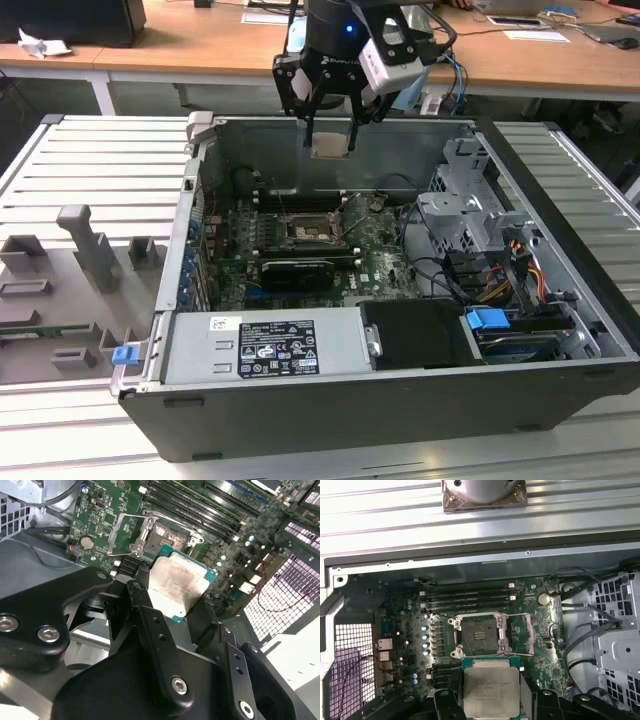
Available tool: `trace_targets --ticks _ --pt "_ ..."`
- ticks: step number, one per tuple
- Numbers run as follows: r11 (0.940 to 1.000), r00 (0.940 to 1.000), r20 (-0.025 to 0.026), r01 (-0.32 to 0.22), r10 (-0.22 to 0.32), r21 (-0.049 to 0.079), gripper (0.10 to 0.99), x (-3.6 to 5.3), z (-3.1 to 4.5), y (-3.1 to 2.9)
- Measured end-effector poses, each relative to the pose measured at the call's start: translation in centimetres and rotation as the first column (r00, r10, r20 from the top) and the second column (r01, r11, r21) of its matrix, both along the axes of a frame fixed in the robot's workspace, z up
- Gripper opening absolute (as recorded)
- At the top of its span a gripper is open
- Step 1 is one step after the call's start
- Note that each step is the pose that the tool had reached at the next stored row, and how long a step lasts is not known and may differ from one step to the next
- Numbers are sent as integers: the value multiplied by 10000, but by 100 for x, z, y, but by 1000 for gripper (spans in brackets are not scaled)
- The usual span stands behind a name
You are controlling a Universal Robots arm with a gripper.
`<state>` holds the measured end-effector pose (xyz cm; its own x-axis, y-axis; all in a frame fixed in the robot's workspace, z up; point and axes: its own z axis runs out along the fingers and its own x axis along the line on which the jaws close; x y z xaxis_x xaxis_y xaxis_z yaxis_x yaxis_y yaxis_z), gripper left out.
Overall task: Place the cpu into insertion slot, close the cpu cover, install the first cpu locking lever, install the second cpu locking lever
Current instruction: 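Place the cpu into insertion slot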
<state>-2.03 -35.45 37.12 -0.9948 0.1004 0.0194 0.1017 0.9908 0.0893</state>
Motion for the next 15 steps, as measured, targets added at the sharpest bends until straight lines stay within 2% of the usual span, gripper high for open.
trace_targets --ticks 15 --pt "9993 9993 0 376 -376 0 541 -42 -15 0"
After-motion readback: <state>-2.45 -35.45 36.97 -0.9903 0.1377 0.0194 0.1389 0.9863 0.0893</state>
